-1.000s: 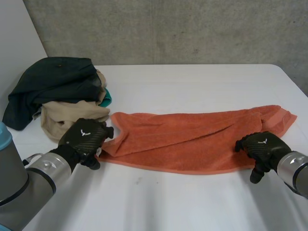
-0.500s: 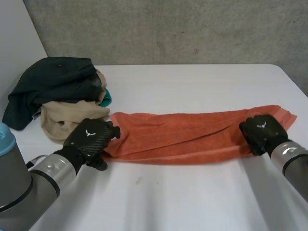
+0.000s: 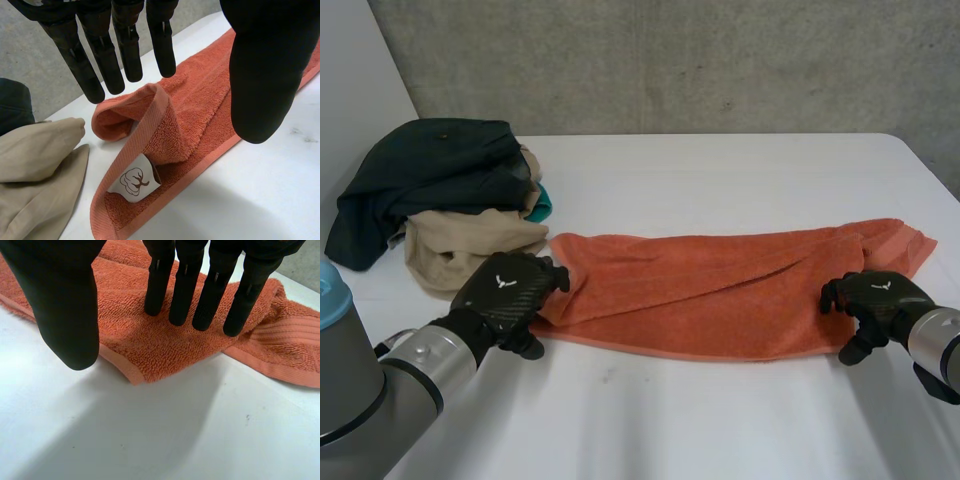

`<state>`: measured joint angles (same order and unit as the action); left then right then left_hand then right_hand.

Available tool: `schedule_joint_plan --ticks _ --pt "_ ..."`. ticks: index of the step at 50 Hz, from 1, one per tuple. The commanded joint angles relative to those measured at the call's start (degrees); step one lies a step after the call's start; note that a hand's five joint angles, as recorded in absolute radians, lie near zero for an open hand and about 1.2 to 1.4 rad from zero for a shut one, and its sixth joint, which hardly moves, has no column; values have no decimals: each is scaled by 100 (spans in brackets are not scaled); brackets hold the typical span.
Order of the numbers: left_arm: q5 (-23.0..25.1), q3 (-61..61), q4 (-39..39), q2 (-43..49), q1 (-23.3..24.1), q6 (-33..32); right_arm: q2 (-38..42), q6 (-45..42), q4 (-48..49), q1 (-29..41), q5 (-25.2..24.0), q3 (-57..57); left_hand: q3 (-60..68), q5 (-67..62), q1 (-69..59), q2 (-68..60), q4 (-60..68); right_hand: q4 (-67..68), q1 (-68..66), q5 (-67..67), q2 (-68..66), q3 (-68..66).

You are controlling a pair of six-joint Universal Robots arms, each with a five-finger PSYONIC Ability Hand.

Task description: Fold the laundry.

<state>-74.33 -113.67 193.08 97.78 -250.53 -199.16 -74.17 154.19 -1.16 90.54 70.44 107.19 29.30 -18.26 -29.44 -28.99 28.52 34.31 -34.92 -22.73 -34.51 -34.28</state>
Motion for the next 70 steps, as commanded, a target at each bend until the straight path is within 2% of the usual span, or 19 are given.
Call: schedule_joint_plan --ticks 1,13,15,16,21,26,30,37,44,45,48,49,53,55,58,62,64,70 --pt "7 11 10 4 -13 8 113 -12 301 8 -144 100 194 -298 -181 -225 272 269 -208 -427 -248 -272" --pt "7 20 10 31 -31 0 816 -117 793 52 -48 -181 160 -265 -147 -192 239 789 -728 -947 -769 -792" --pt "7 20 19 31 -31 0 904 -108 837 52 14 -278 160 -265 -147 -192 239 3870 -3809 -4028 -3849 -3873" --pt "7 29 19 31 -31 0 913 -91 881 52 22 -304 160 -265 -147 -192 239 4562 -4501 -4720 -4542 -4565" --pt "-11 55 45 66 -13 8 808 -73 1250 104 93 -366 -125 21 139 94 -47 4569 -4508 -4727 -4549 -4572" --pt "-37 81 142 241 22 17 -612 67 1154 858 128 -611 -243 138 256 211 -164 4569 -4508 -4727 -4549 -4572" --pt "-99 204 344 593 101 87 -1230 409 778 1211 128 -883 -512 408 526 481 -434 4569 -4508 -4727 -4549 -4572" --pt "-406 617 423 1366 198 246 -1986 902 -137 1326 49 -1560 -630 526 644 599 -552 4569 -4508 -4727 -4549 -4572" --pt "-723 1004 388 1964 426 219 -2260 1034 -358 1388 137 -1965 -513 409 526 482 -435 4569 -4508 -4727 -4549 -4572" --pt "-766 1048 397 1999 444 211 -2312 1112 -367 1379 145 -2017 -279 175 293 248 -201 4569 -4508 -4727 -4549 -4572" --pt "-1047 1188 493 2044 435 254 -2330 1183 -358 1318 128 -2053 3495 -3600 -3482 -3527 3573 4569 -4508 -4727 -4549 -4572" --pt "-1292 1276 598 1983 427 263 -2313 1184 -358 1300 128 -2036 5054 -5159 -5041 -5086 5132 4569 -4508 -4727 -4549 -4572" --pt "-1811 1268 940 1607 391 237 -2225 1122 -376 1238 110 -1939 5070 -5174 -5056 -5101 5148 4569 -4508 -4727 -4549 -4572" --pt "-1821 1233 1029 1280 365 219 -1998 1017 -454 1160 102 -1878 5070 -5174 -5056 -5101 5148 4569 -4508 -4727 -4549 -4572" --pt "-1594 1233 1074 857 303 184 -1436 684 -604 940 102 -1904 5070 -5174 -5056 -5101 5148 4569 -4508 -4727 -4549 -4572" --pt "-1111 1469 1073 831 260 176 -416 -362 -833 623 172 -2193 5070 -5174 -5056 -5101 5148 4569 -4508 -4727 -4549 -4572" --pt "-811 1908 1091 1032 251 167 6 -662 -877 658 434 -2623 5070 -5174 -5056 -5101 5148 4569 -4508 -4727 -4549 -4572" --pt "-670 3313 1231 1700 251 -131 858 -592 -711 772 1339 -4246 5070 -5174 -5056 -5101 5148 4569 -4508 -4727 -4549 -4572"
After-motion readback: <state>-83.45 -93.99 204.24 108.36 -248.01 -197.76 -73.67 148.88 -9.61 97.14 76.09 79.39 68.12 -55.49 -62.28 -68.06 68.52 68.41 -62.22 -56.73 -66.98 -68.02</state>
